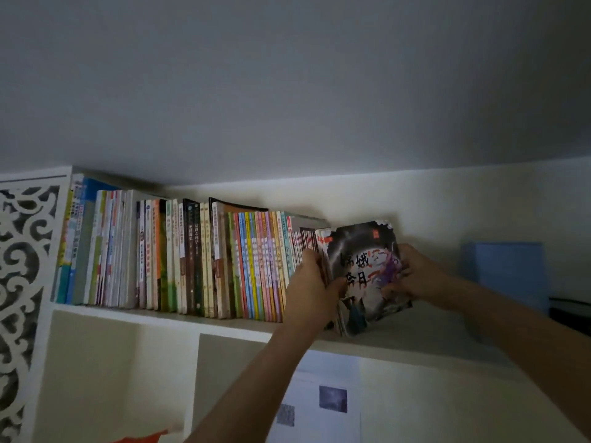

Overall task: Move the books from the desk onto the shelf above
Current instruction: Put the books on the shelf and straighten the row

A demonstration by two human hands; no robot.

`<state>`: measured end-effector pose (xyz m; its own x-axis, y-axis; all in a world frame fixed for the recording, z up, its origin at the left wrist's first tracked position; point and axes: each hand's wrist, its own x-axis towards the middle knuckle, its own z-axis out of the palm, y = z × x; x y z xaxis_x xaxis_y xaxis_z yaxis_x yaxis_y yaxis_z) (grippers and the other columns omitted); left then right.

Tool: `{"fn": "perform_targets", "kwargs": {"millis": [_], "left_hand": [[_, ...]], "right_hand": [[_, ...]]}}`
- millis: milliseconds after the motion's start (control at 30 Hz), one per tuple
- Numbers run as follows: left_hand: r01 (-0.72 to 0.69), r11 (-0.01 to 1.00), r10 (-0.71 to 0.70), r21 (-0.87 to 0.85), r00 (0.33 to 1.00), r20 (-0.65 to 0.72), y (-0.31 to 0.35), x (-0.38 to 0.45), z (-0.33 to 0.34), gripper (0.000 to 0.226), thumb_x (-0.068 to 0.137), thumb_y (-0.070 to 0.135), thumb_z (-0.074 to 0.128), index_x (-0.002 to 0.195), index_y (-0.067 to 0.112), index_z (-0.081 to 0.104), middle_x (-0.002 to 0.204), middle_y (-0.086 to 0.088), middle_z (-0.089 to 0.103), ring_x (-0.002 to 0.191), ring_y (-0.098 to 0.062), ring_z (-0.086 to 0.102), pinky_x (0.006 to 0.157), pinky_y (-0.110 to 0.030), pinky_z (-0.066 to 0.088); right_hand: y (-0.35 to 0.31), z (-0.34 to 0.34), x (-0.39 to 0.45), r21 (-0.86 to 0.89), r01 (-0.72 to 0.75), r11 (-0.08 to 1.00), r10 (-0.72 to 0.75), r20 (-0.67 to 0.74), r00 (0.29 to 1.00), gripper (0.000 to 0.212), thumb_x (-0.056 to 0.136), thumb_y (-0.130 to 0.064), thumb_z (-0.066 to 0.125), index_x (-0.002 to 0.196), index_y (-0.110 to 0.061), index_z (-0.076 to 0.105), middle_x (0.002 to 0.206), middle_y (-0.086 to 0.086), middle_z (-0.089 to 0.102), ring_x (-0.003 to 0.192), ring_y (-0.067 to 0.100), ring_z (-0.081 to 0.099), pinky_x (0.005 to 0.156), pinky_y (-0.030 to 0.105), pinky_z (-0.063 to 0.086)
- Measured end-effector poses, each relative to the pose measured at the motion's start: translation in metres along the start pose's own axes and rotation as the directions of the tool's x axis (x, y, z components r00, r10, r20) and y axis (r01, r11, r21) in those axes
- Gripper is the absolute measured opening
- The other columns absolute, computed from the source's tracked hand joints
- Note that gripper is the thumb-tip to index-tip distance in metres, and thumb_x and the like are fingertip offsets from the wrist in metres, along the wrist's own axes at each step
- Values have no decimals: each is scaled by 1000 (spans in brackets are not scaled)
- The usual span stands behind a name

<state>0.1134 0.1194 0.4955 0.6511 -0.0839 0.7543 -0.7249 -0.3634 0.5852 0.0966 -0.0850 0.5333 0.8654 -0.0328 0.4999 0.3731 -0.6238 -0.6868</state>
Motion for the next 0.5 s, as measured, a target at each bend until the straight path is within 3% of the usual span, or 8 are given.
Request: {"fn": "perform_targets", "kwargs": {"millis": [100,167,267,367,433,500], "left_hand": [[-78,996,74,33,991,111,-16,-4,-7,46,81,17,74,121,23,54,102,8,62,86,-3,61,66,-8,48],[-103,994,98,25,986,136,-22,-7,-7,53,77,10,77,123,24,55,98,8,61,84,-4,63,71,-13,54],[-124,992,122,17,991,58,-30,-6,-3,56,75,6,78,124,20,54,98,5,60,85,-10,64,75,-21,57],[-174,983,174,66,985,-4,-39,-4,-2,58,73,8,80,124,21,55,98,6,61,85,-8,62,74,-22,57],[-194,977,197,84,980,-36,-44,-4,-2,60,70,14,83,123,22,55,96,8,61,84,-6,61,74,-20,57],[-212,972,219,102,974,-57,-46,-5,-4,65,67,21,86,123,22,54,102,7,60,87,-6,60,78,-21,56]], "right_hand": [[5,9,0,1,-36,999,36,56,998,44,77,14,68,93,-23,51,90,2,64,81,18,65,60,29,59],[10,14,4,26,-71,997,69,71,995,41,79,12,67,91,-24,52,93,4,65,80,22,67,66,44,60],[13,20,16,12,-80,997,79,64,995,41,78,11,67,96,-23,55,103,13,67,95,38,66,79,65,52],[17,31,27,-29,-112,993,114,62,992,51,76,5,73,118,-15,52,98,9,65,88,26,66,82,52,56],[20,36,34,-255,-109,961,108,-15,994,83,71,-16,84,140,-13,39,110,9,59,98,24,62,86,40,54],[13,39,27,-423,-63,904,71,2,997,100,68,-27,86,147,-16,27,126,12,55,108,24,58,86,30,49]]}}
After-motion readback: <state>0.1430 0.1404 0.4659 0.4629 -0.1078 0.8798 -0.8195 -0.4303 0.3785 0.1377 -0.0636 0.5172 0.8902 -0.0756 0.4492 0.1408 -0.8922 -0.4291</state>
